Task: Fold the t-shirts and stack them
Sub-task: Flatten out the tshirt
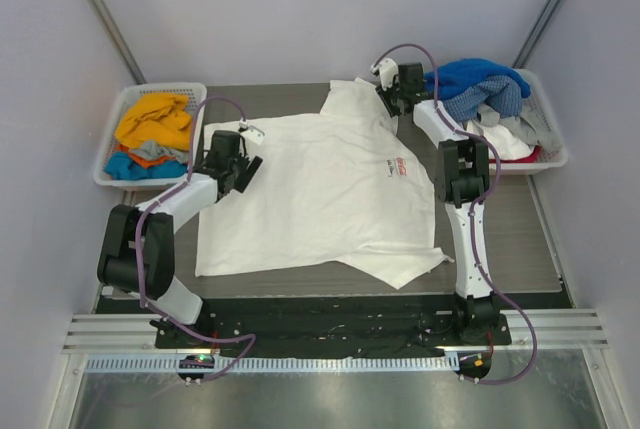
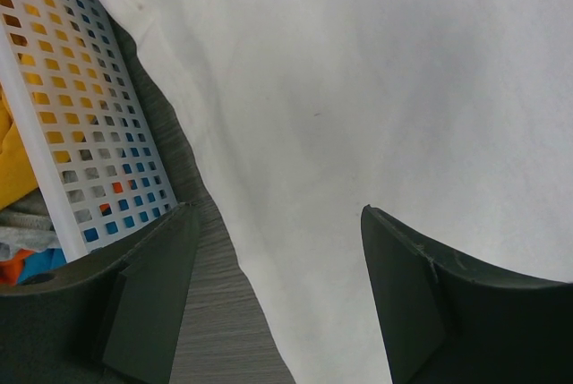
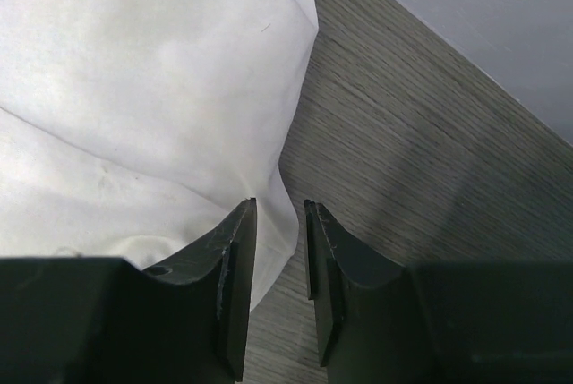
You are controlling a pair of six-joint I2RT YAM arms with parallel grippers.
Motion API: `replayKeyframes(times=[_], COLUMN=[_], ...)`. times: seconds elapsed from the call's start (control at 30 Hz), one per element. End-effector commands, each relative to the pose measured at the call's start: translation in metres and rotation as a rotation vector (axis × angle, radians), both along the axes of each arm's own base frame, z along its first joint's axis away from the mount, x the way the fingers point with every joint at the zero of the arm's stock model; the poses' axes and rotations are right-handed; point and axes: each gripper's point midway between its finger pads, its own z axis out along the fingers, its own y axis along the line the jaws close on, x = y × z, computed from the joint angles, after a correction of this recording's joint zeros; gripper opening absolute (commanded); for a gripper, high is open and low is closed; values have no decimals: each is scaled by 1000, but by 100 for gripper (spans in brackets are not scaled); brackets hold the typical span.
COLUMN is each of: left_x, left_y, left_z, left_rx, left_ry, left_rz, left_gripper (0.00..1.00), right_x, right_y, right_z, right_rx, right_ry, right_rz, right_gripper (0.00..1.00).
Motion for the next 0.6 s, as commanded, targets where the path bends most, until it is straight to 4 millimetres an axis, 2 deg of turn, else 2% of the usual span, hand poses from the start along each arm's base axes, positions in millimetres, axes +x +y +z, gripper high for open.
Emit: replayKeyframes(times=[0.0, 0.13, 0.57], left_x=[7, 7, 6], left_y=[0, 0, 2], left_z=[13, 12, 10], left_rx=[8, 10, 24], left_ry=[-58, -56, -51], left_rz=[-2, -6, -3], left_gripper=[77, 77, 77], right_x=[12, 11, 5], right_y=[4, 4, 10], right_z=[24, 24, 4], right_rx=[-1, 6, 35], right_ry=[-77, -73, -25], right_rz=[3, 0, 14], right_gripper=[35, 35, 35])
